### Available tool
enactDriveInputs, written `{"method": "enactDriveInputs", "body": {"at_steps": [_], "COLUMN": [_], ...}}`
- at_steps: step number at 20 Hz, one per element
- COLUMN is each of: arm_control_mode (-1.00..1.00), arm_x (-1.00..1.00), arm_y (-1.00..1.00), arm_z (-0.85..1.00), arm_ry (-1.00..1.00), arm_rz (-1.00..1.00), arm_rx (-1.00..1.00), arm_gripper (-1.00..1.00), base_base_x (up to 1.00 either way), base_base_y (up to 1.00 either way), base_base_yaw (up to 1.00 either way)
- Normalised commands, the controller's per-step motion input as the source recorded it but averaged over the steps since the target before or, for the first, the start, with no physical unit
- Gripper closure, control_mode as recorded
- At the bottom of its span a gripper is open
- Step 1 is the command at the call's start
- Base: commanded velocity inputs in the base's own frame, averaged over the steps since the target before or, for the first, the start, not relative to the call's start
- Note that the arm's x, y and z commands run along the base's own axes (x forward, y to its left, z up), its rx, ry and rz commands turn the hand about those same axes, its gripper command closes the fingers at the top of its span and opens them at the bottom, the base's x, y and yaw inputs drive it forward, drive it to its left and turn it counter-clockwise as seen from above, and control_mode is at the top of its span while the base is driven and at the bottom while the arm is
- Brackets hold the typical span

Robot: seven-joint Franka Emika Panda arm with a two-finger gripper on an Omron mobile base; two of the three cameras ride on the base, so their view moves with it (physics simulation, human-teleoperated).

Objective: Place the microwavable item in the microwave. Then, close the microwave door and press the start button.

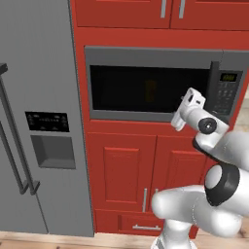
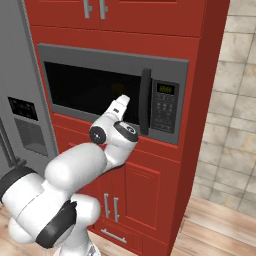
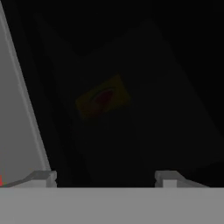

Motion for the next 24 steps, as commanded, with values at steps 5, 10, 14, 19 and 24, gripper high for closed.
{"method": "enactDriveInputs", "body": {"at_steps": [5, 10, 14, 19, 24], "arm_control_mode": [-1.00, -1.00, -1.00, -1.00, -1.00], "arm_x": [-0.37, -1.00, -1.00, -1.00, -0.86], "arm_y": [0.00, 0.00, 0.00, 0.00, -0.34], "arm_z": [0.14, 0.52, 0.73, 0.86, 0.62], "arm_ry": [0.16, 0.04, 0.00, 0.00, 0.09], "arm_rz": [0.00, 0.00, 0.00, 0.00, 0.00], "arm_rx": [0.00, 0.00, 0.00, 0.01, 0.08], "arm_gripper": [-1.00, -1.00, -1.00, -1.00, -1.00], "base_base_x": [0.00, 0.00, 0.00, 0.00, 0.00], "base_base_y": [0.00, 0.00, 0.00, 0.00, 0.00], "base_base_yaw": [0.00, 0.00, 0.00, 0.00, 0.00]}}
